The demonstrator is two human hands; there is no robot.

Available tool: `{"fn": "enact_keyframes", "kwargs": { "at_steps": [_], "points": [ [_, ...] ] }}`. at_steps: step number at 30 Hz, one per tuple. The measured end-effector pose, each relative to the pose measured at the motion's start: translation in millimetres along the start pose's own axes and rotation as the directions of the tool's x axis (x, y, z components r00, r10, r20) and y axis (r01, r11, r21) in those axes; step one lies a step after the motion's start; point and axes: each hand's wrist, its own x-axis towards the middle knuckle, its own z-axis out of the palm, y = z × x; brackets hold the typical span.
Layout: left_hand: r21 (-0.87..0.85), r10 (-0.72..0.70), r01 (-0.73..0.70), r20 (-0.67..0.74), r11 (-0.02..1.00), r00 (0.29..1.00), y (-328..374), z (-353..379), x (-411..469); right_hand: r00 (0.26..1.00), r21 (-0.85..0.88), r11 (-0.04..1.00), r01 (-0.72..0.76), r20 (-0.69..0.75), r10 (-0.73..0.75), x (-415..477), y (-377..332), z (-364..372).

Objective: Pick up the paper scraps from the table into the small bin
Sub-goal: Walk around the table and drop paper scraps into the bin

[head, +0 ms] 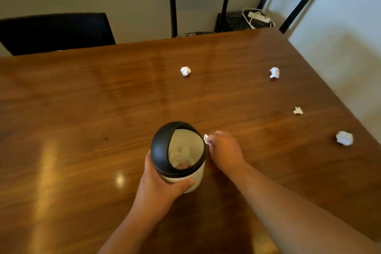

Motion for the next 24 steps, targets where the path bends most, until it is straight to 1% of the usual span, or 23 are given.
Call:
{"fn": "enact_keyframes", "kwargs": {
  "at_steps": [2,4,6,9,13,15,17,18,19,20,22,23,24],
  "points": [
    [0.001,-0.023,0.023,0.050,1.000,0.998,-2.3,5.1,-18.4,0.995,0.138,0.987,-0.087,-0.032,0.092,-42.3,9.0,-3.5],
    [0.021,-0.051,0.049,0.097,0.999,0.994,-4.8,10.0,-38.6,0.984,0.252,0.954,-0.163,-0.028,0.175,-88.1,17.5,-12.1],
    [0.029,-0.086,0.083,0.148,0.996,0.985,-7.7,15.0,-58.9,0.979,0.293,0.936,-0.194,-0.002,0.204,-132.5,26.9,-23.2],
    [0.047,-0.097,0.089,0.215,0.995,0.972,-10.5,24.6,-88.0,0.958,0.325,0.904,-0.278,0.021,0.287,-193.9,33.4,-46.4],
    [0.093,-0.068,0.041,0.313,0.995,0.947,-6.9,40.5,-122.2,0.903,0.458,0.798,-0.392,0.024,0.430,-252.4,31.3,-92.4],
    [0.094,-0.020,-0.015,0.361,0.995,0.932,-0.9,51.4,-137.1,0.880,0.555,0.752,-0.357,-0.069,0.469,-275.5,28.5,-127.2],
    [0.078,0.037,-0.075,0.409,0.994,0.912,9.9,65.0,-150.7,0.847,0.649,0.724,-0.233,-0.230,0.479,-299.8,23.6,-172.7],
    [0.063,0.063,-0.101,0.436,0.993,0.897,17.4,73.7,-157.8,0.810,0.662,0.735,-0.148,-0.346,0.474,-313.6,21.7,-197.8],
    [0.046,0.083,-0.118,0.466,0.992,0.881,25.8,83.4,-165.0,0.747,0.656,0.752,-0.065,-0.467,0.473,-328.2,20.9,-222.8],
    [0.028,0.101,-0.133,0.497,0.991,0.862,34.6,93.9,-172.8,0.668,0.650,0.760,0.006,-0.568,0.481,-343.5,21.6,-245.0],
    [0.005,0.154,-0.187,0.547,0.982,0.823,52.5,118.3,-192.5,0.532,0.610,0.788,0.083,-0.695,0.483,-378.2,22.0,-282.4],
    [0.003,0.181,-0.222,0.567,0.975,0.804,60.4,131.3,-204.1,0.485,0.589,0.802,0.097,-0.732,0.479,-396.1,21.9,-295.9],
    [-0.001,0.203,-0.251,0.589,0.968,0.782,67.1,145.1,-216.6,0.418,0.565,0.817,0.115,-0.774,0.476,-414.8,22.6,-304.4]
  ]
}}
